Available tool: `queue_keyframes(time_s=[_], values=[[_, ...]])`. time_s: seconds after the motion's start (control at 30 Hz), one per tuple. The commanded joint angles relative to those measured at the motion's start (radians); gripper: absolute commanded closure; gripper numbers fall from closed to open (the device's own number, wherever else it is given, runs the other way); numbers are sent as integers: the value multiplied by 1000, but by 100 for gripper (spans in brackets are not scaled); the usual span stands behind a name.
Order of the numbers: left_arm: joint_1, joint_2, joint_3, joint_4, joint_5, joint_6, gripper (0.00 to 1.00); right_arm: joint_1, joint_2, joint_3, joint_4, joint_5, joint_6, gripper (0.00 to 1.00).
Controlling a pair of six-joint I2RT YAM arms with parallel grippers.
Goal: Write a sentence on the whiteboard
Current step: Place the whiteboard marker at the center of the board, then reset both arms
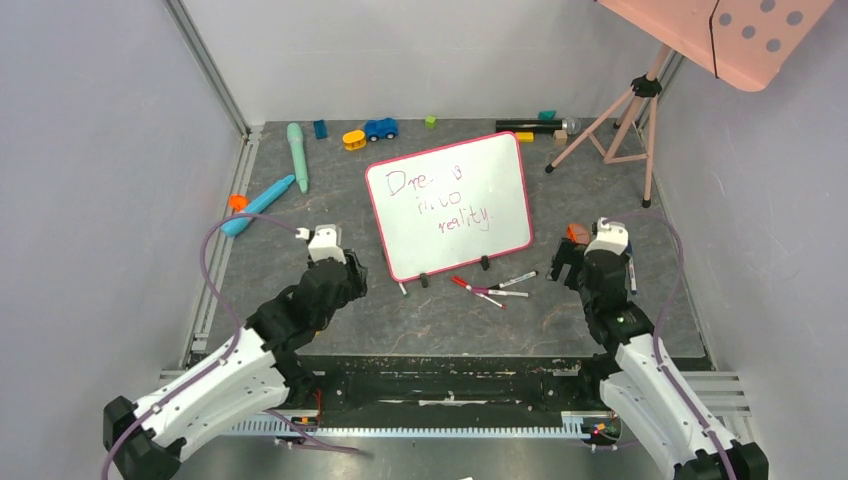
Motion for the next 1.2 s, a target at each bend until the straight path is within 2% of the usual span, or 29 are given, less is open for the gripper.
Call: queue_keyframes(time_s=[0.0,0.2,0.33,0.5,0.63,0.7,0.77,0.8,0.93,1.03,1.17], values=[[99,103,2,86,65,112,47,1,-58,-106,334,151,-180,3],[354,194,-11,226,199,167,46,1,57,-158,524,145,-295,3],[473,245,-64,353,187,187,45,0,112,-265,757,175,-362,6],[596,311,-75,453,202,209,43,-20,232,-318,928,198,-366,4],[620,334,-92,592,195,318,42,-53,332,-377,1160,83,-385,4],[634,363,-101,666,192,369,41,-55,393,-410,1265,73,-401,4],[641,410,-133,790,219,451,41,-58,425,-359,1206,94,-428,5],[642,439,-152,872,226,478,40,-59,430,-376,1249,82,-464,5],[664,563,-206,1111,259,484,41,-75,496,-449,1363,161,-380,2],[676,622,-250,1276,291,533,41,-85,520,-428,1359,72,-447,5],[713,702,-263,1396,299,532,42,-90,605,-400,1410,-12,-520,9]])
